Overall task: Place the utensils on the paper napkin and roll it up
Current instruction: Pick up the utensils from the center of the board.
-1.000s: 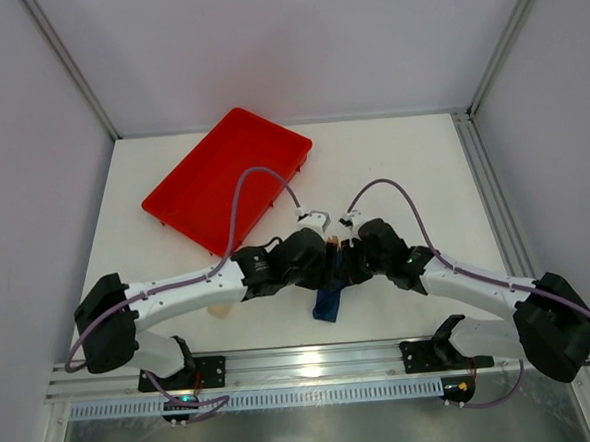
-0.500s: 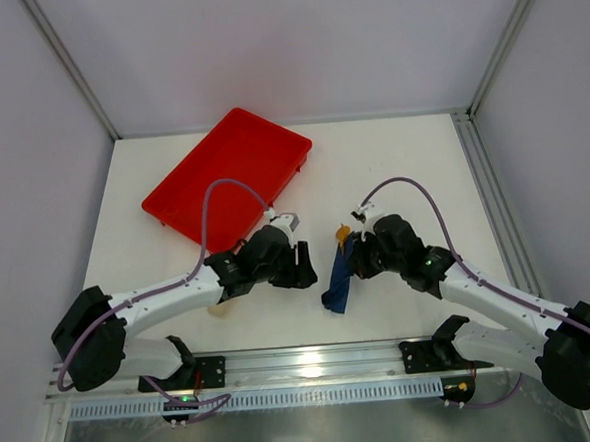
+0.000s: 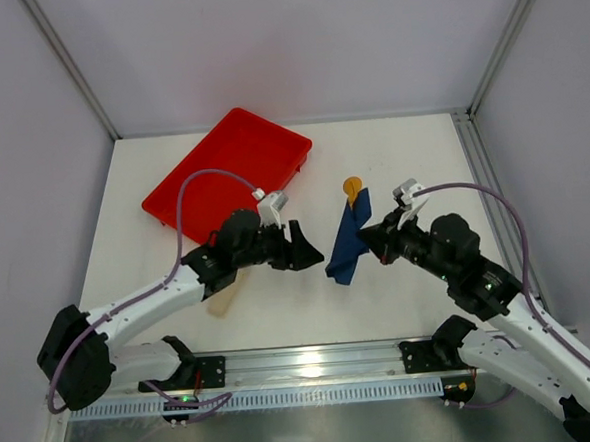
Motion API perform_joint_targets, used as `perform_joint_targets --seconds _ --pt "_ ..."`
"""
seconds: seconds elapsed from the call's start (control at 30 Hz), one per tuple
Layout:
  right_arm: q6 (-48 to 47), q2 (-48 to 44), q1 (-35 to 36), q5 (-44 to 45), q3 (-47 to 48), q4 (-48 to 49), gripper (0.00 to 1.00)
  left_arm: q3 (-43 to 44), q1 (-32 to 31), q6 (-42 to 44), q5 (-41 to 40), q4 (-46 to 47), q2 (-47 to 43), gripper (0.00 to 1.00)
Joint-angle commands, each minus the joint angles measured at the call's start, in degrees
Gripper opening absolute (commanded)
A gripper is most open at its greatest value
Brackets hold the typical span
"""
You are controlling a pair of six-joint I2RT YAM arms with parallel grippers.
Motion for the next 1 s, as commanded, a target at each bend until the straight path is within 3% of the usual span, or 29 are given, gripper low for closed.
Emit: perform_joint_targets --seconds 0.0,0.2,0.33,0.57,0.73,0.97 --pt "-3.1 -2.6 -0.2 0.4 3.9 3.3 0.04 0.0 3.6 -4.3 9.8 10.4 -5.8 0.67" --pt "-2.8 -5.7 -0.2 -6.3 4.3 7.3 0.04 3.9 4.6 -5.4 18.2 11.7 -5.3 0.73" --pt "-2.3 -8.2 -0.2 -9.0 3.9 9.3 0.04 3.4 4.9 -10.7 23.9 21.6 -4.4 0.73" --pt "-2.2 -10.3 -0.1 -15.9 5.5 9.5 0.04 4.2 4.9 -13.3 32.0 28.0 -2.7 0.76" --pt "-1.0 -11.1 -0.1 -17.9 5.3 11.0 0.04 2.6 4.6 -24.5 36.7 46.9 0.2 0.74" --pt "-0.6 -11.0 -0.1 -19.3 5.3 11.4 0.04 4.0 1.8 -23.6 37.6 46.8 2.7 0.73"
